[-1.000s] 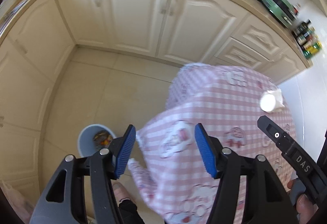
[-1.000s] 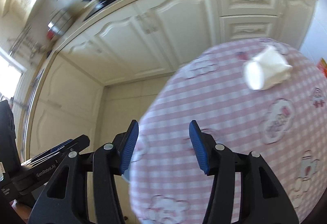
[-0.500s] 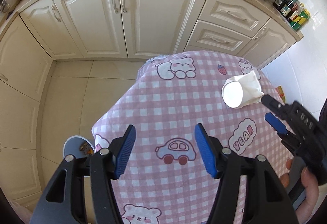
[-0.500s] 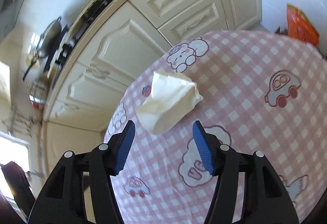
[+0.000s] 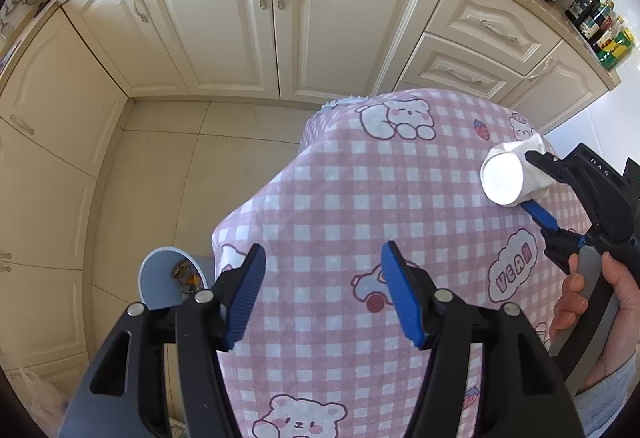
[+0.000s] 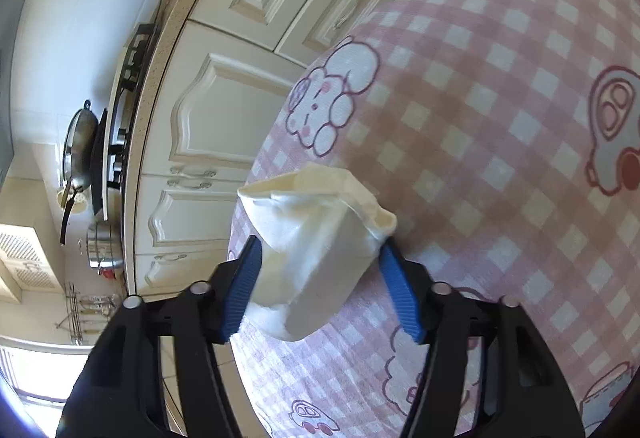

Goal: Collect trash
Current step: 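Grasp the white paper cup on the tablecloth with the right tool, then carry the white cup with the right tool over the blue bin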

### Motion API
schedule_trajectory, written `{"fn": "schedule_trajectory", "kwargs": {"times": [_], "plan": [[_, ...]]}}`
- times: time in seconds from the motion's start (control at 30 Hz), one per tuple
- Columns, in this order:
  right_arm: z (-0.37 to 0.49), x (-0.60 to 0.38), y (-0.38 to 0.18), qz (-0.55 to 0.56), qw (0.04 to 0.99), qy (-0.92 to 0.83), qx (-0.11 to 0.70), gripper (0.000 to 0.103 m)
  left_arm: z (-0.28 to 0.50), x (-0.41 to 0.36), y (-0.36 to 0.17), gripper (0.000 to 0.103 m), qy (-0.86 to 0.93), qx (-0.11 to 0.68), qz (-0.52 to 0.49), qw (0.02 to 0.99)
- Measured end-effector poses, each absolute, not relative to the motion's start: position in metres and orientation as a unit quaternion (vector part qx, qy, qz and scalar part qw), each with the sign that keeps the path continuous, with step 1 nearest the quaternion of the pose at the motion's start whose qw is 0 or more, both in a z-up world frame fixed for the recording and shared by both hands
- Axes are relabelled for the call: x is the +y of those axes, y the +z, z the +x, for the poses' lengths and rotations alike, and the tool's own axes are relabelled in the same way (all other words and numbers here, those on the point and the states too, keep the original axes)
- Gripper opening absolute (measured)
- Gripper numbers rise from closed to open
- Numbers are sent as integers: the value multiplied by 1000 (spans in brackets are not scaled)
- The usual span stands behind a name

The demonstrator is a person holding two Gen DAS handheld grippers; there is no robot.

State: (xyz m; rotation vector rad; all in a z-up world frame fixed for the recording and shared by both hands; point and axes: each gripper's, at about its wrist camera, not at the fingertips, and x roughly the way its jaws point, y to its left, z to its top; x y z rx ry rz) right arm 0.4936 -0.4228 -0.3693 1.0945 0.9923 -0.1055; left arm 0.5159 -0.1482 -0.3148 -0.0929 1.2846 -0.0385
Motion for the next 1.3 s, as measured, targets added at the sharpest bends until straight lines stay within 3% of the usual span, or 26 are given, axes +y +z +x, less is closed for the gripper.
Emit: {"fn": "schedule_trajectory", "kwargs": {"times": [0.37, 0.83, 1.13, 1.3], "plan": [[475, -365, -335, 346, 814, -1, 466, 40, 497, -108, -313, 59, -9, 592, -79, 802], [412, -155, -323, 201, 822, 159, 509, 40, 428, 28, -326, 59, 46, 580, -151, 799], [383, -19, -354, 112, 807, 226, 533, 40, 361, 144, -363, 62, 116, 577, -223, 777], [372, 38, -395, 57, 796, 246, 550, 40, 330, 196, -416, 66, 153, 570, -261, 764]]}}
